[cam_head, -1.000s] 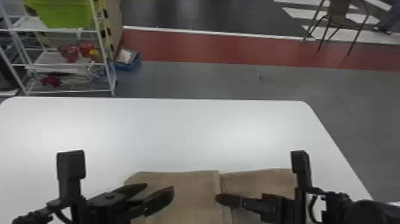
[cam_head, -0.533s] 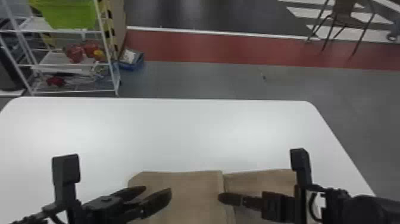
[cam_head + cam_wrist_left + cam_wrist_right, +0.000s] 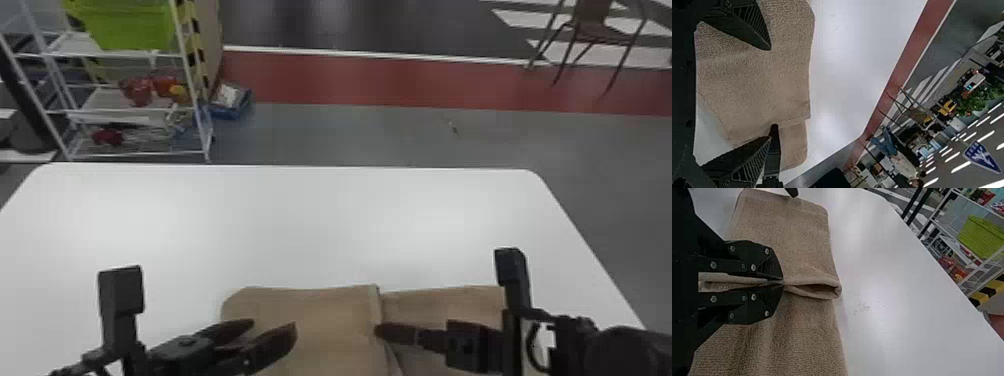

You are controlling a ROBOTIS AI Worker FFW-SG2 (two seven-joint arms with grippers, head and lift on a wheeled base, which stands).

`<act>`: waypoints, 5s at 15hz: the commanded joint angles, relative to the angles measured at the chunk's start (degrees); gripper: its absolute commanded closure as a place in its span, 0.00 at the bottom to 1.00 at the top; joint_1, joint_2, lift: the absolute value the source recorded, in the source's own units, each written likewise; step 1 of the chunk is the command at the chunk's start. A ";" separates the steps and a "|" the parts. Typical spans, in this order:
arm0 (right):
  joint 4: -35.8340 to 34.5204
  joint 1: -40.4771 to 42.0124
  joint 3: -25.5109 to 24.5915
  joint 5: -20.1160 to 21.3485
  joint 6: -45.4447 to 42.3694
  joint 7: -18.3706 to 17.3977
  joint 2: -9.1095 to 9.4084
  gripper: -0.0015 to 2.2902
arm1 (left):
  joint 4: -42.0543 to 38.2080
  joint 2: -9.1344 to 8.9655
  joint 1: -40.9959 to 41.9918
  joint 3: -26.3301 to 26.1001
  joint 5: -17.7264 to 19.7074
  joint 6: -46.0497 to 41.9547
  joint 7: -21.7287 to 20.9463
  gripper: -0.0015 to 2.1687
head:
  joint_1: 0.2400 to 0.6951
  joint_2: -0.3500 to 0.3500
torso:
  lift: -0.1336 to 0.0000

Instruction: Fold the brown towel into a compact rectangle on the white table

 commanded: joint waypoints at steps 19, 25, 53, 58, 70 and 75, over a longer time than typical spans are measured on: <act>-15.94 6.40 -23.46 -17.69 0.12 7.48 0.05 0.48 | -3.57 -0.35 1.63 2.47 0.28 -0.88 0.71 0.04 | 1.00 0.27 | 0.09; -16.55 8.25 -33.04 -22.87 0.12 9.41 0.05 0.48 | -4.28 -0.26 1.63 1.07 -0.16 0.00 0.97 0.04 | 1.00 0.12 | 0.09; -8.11 4.82 -36.38 -14.96 0.12 12.75 -1.76 0.48 | -7.09 -0.26 4.62 -2.36 -4.38 0.70 1.50 0.04 | 1.00 0.00 | 0.09; -1.61 4.82 -35.50 -12.77 0.12 13.02 -3.08 0.48 | -6.65 -0.35 3.91 -2.45 -4.47 0.88 1.85 0.04 | 1.00 0.00 | 0.09; -2.40 7.81 -34.88 -5.38 -5.80 5.37 -1.58 0.03 | -5.33 -0.09 3.21 -2.71 -4.82 0.70 2.55 0.04 | 1.00 0.00 | 0.09; 0.50 7.37 -34.36 -6.09 -9.49 8.18 -1.85 0.12 | -4.54 -0.26 2.86 -2.71 -4.82 0.70 2.29 0.04 | 1.00 0.00 | 0.09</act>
